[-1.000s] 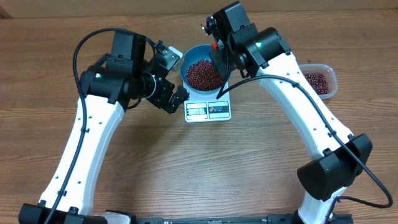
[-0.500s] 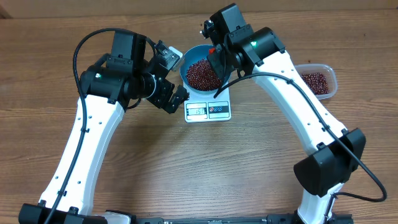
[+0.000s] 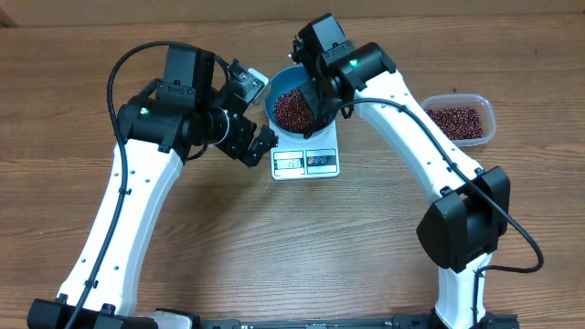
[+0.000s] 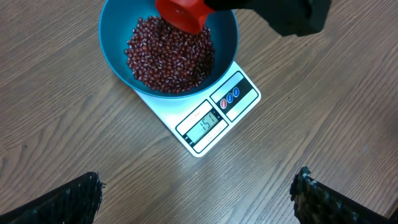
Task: Scoop item into bowl and weigh 150g on scale
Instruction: 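Tip the red scoop over the teal bowl, pouring beans in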
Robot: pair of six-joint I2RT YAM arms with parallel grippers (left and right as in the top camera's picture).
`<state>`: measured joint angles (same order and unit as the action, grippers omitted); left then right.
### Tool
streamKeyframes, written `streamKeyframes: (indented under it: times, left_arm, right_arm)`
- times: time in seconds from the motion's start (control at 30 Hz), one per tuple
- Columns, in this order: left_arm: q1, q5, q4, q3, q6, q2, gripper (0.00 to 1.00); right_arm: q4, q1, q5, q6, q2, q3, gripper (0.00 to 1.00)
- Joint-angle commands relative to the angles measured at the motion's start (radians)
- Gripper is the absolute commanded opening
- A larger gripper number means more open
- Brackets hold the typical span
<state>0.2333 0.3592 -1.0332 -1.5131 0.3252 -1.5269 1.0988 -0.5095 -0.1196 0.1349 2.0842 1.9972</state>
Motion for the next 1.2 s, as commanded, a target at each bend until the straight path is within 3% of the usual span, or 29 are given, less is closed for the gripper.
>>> streamKeyframes:
  times: [0.0, 0.83, 1.17]
  left_arm:
    - [-0.004, -0.004, -0.003, 0.005, 0.019, 0.021, 0.99]
    - [-0.004, -0.004, -0.003, 0.005, 0.019, 0.021, 0.99]
    - [-0.004, -0.004, -0.003, 0.005, 0.019, 0.021, 1.00]
  right_arm:
    - [-0.012, 0.010, -0.014, 0.000, 0.007, 0.019, 0.04]
    - [-0.047, 0.015, -0.006, 0.003, 0.060, 0.019, 0.04]
    - [-0.046, 0.041, 0.097, -0.009, 0.059, 0.024, 0.04]
